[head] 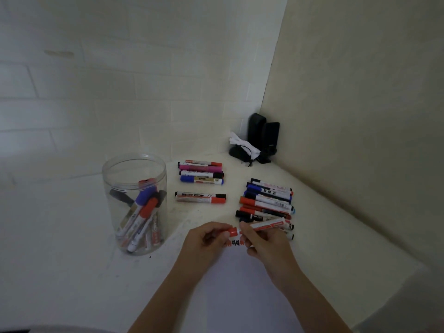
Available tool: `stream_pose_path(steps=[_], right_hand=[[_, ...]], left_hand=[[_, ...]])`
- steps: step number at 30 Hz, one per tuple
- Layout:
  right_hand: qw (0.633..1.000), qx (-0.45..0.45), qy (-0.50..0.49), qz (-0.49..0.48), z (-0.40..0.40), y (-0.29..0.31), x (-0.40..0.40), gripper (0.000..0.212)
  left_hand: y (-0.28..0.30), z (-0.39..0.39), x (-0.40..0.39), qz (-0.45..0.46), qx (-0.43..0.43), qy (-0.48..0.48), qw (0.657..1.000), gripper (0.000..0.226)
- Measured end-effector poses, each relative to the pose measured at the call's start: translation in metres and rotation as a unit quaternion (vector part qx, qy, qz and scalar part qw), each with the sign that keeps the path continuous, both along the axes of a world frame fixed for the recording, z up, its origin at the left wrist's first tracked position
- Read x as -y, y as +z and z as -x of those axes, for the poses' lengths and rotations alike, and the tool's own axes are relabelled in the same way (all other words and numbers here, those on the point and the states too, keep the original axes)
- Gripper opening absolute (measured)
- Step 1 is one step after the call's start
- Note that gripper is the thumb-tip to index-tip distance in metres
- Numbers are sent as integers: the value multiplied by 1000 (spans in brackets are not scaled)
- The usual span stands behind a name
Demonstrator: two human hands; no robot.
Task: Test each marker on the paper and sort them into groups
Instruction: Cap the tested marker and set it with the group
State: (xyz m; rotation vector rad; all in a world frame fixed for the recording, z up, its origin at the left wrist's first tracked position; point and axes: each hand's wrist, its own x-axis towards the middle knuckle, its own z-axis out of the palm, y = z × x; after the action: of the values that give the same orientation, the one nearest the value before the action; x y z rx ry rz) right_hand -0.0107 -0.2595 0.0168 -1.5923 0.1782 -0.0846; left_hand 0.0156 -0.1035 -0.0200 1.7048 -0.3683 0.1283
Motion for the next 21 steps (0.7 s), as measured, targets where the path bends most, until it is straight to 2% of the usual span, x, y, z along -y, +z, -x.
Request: stream_pose_path(steps=[16,19,21], right_hand=[[995,-57,21,-81,11,7,-3,19],[991,-69,34,-108,20,17,9,25],[990,-64,30,-123,25,22,22,25]], left_hand=[[5,8,1,25,8,-8,1000,18],[7,9,0,74,-35,11,997,17],[7,8,-2,147,-84,43,985,15]])
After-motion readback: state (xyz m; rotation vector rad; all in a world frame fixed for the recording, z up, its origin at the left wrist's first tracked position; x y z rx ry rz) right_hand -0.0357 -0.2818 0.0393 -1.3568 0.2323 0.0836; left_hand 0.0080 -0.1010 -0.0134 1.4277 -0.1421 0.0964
